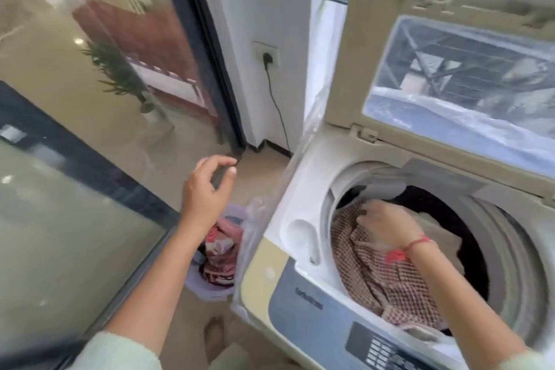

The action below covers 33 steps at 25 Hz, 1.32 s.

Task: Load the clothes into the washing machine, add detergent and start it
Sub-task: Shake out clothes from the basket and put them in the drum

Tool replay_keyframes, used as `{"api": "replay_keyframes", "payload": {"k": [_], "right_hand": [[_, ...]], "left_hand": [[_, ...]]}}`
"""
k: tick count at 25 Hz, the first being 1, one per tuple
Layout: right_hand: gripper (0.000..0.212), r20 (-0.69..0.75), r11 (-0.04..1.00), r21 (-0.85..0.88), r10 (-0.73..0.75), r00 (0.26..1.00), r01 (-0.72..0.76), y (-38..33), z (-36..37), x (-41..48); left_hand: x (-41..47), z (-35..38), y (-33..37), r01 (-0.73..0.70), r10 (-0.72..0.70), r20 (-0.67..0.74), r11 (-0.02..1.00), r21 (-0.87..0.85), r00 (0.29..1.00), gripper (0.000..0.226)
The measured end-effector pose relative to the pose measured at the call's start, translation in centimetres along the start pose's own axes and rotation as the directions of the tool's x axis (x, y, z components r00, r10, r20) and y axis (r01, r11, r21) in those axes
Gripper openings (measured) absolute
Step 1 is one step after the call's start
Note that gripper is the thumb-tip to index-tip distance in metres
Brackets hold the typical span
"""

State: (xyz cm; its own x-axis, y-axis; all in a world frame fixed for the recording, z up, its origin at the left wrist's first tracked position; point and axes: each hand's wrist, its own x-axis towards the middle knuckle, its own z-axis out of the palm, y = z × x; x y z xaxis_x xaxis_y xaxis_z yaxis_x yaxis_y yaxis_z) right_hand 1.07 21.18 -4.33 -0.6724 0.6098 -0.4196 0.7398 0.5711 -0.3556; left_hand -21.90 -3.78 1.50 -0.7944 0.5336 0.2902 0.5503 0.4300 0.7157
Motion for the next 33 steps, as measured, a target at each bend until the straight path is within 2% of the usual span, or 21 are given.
{"api": "replay_keyframes", "payload": {"k": [2, 3, 5, 7, 8, 10, 12, 14, 15, 17, 18, 21, 23, 25, 26, 28, 29, 31, 32, 33], "right_hand": [[0.024, -0.331, 0.953, 0.243, -0.093, 0.939, 0.180, -6.0, -2.7, -3.6], [0.021, -0.420, 0.884, 0.358, -0.134, 0.898, 0.299, -9.7, -3.0, -5.5], [0.019, -0.435, 0.733, 0.472, -0.290, 0.852, 0.491, -17.4, -0.9, -7.6], [0.027, -0.296, 0.670, 0.502, -0.460, 0.837, 0.546, -24.7, 3.6, -7.7], [0.033, -0.213, 0.677, 0.521, -0.487, 0.847, 0.520, -27.7, 6.6, -6.9], [0.043, -0.075, 0.707, 0.594, -0.425, 0.902, 0.383, -32.0, 14.0, -3.6], [0.047, 0.046, 0.757, 0.635, -0.232, 0.972, 0.151, -33.4, 21.7, 0.2], [0.053, 0.160, 0.827, 0.559, -0.042, 0.986, -0.055, -33.3, 28.6, 4.3], [0.053, 0.214, 0.862, 0.491, 0.021, 0.977, -0.127, -33.0, 31.3, 6.1], [0.055, 0.269, 0.917, 0.312, 0.164, 0.949, -0.247, -32.6, 35.8, 9.1], [0.066, 0.280, 0.919, 0.252, 0.232, 0.932, -0.304, -32.2, 38.1, 10.6], [0.109, 0.302, 0.873, 0.199, 0.378, 0.875, -0.446, -30.4, 45.7, 15.9], [0.116, 0.345, 0.847, 0.133, 0.448, 0.825, -0.515, -29.0, 51.3, 18.6], [0.112, 0.408, 0.792, 0.043, 0.542, 0.735, -0.609, -26.8, 57.1, 20.3], [0.115, 0.452, 0.775, 0.002, 0.563, 0.692, -0.632, -25.8, 59.5, 20.6], [0.122, 0.542, 0.797, -0.125, 0.554, 0.632, -0.591, -23.6, 64.0, 20.5], [0.117, 0.547, 0.820, -0.186, 0.544, 0.637, -0.541, -22.7, 65.9, 20.5], [0.098, 0.458, 0.837, -0.211, 0.541, 0.705, -0.505, -21.8, 68.1, 20.5], [0.085, 0.378, 0.828, -0.116, 0.547, 0.747, -0.549, -21.6, 68.7, 20.6], [0.071, 0.295, 0.794, 0.051, 0.568, 0.768, -0.606, -21.5, 68.8, 20.7]], "left_hand": [[-1.2, -3.1, -5.5, 0.152, -0.149, -0.060, 0.987, 0.055, 0.987, 0.012], [-2.2, -4.3, -8.7, 0.240, -0.236, -0.049, 0.968, 0.081, 0.970, 0.011], [-4.1, -6.4, -15.5, 0.393, -0.400, 0.044, 0.912, 0.118, 0.915, 0.011], [-5.9, -7.6, -22.1, 0.498, -0.519, 0.193, 0.854, 0.148, 0.833, 0.009], [-6.7, -8.1, -24.9, 0.554, -0.575, 0.268, 0.818, 0.154, 0.774, 0.011], [-7.4, -9.2, -29.7, 0.653, -0.651, 0.408, 0.741, 0.158, 0.640, 0.028], [-8.0, -9.5, -33.7, 0.707, -0.689, 0.536, 0.672, 0.221, 0.488, 0.034], [-8.2, -8.7, -38.7, 0.714, -0.717, 0.570, 0.635, 0.294, 0.402, 0.028], [-7.9, -8.1, -41.0, 0.700, -0.715, 0.580, 0.640, 0.318, 0.390, 0.022], [-7.0, -6.6, -45.1, 0.613, -0.687, 0.608, 0.692, 0.381, 0.398, 0.009], [-6.6, -5.4, -47.0, 0.562, -0.657, 0.620, 0.731, 0.387, 0.429, 0.009], [-6.0, -1.6, -52.0, 0.428, -0.540, 0.647, 0.836, 0.342, 0.538, 0.037], [-6.3, 0.5, -54.4, 0.325, -0.459, 0.601, 0.888, 0.325, 0.654, 0.062], [-7.3, 2.7, -55.9, 0.129, -0.317, 0.595, 0.933, 0.337, 0.739, 0.072], [-8.1, 3.6, -56.4, 0.013, -0.235, 0.633, 0.942, 0.335, 0.738, 0.077], [-10.5, 5.3, -57.7, -0.157, -0.145, 0.742, 0.934, 0.321, 0.655, 0.089], [-12.1, 6.2, -58.7, -0.214, -0.134, 0.776, 0.919, 0.330, 0.617, 0.092], [-15.0, 7.3, -59.9, -0.297, -0.138, 0.800, 0.881, 0.368, 0.583, 0.088], [-15.9, 7.6, -60.1, -0.301, -0.145, 0.797, 0.874, 0.381, 0.587, 0.084], [-16.4, 7.7, -60.1, -0.288, -0.147, 0.785, 0.877, 0.385, 0.602, 0.083]]}}
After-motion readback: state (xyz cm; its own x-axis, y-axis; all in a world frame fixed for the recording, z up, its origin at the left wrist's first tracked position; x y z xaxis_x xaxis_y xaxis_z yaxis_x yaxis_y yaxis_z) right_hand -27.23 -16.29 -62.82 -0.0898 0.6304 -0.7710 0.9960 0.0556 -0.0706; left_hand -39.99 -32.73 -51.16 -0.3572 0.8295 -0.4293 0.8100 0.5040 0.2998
